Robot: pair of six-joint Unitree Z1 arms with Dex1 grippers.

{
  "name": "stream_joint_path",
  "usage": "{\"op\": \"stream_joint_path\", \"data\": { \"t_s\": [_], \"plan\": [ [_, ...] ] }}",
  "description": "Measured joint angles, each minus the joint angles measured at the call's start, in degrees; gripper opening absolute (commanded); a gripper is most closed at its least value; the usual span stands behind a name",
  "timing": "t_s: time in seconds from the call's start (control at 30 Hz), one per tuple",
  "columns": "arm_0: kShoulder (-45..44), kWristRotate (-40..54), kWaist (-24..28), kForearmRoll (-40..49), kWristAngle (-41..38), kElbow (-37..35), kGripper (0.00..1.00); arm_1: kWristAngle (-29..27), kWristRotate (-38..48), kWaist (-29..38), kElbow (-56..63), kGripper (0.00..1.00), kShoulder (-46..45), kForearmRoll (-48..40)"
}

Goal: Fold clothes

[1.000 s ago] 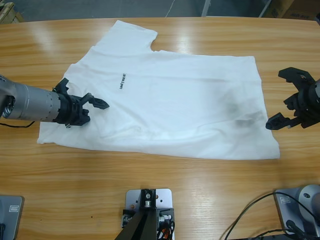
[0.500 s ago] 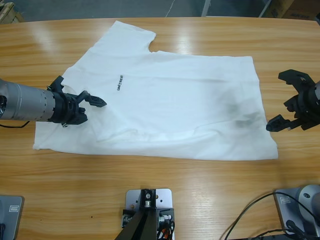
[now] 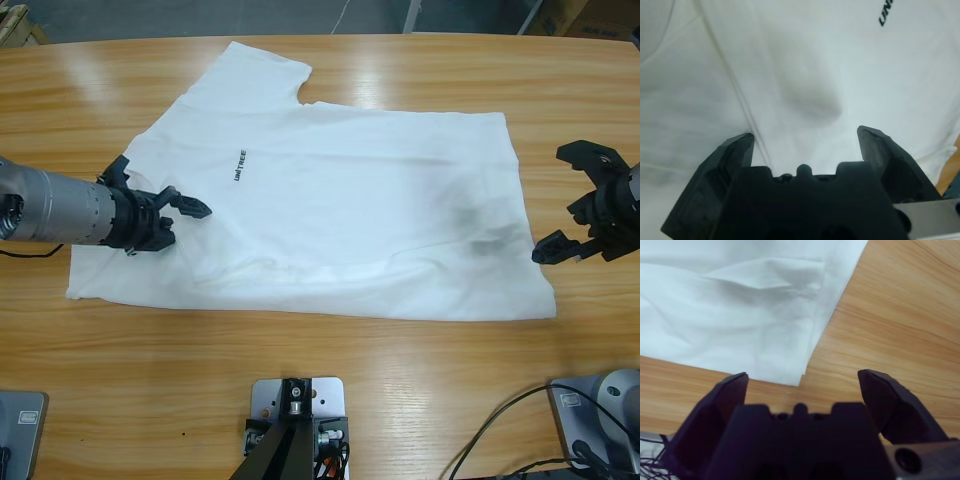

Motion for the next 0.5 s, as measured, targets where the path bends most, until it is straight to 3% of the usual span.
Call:
{"op": "stream_joint_path", "data": {
  "t_s": [0.07,0.17,0.23,0.3,0.37,0.5],
  "plan": [
    [0.4,0.0,0.0,0.0,0.3,0.0,0.809,0.0,0.0,0.0,0.0,0.895,0.0,-0.1],
    [0.5,0.0,-0.1,-0.1,0.4,-0.1,0.536,0.0,0.0,0.0,0.0,0.890,0.0,-0.2],
    [0.5,0.0,-0.1,-0.1,0.5,-0.1,0.458,0.0,0.0,0.0,0.0,0.890,0.0,-0.2],
    [0.5,0.0,-0.1,-0.1,0.5,-0.1,0.294,0.0,0.0,0.0,0.0,0.885,0.0,-0.3],
    [0.5,0.0,-0.1,-0.1,0.6,-0.1,0.246,0.0,0.0,0.0,0.0,0.885,0.0,-0.3],
    [0.5,0.0,-0.1,-0.1,0.7,-0.1,0.241,0.0,0.0,0.0,0.0,0.885,0.0,-0.3]
  ]
}}
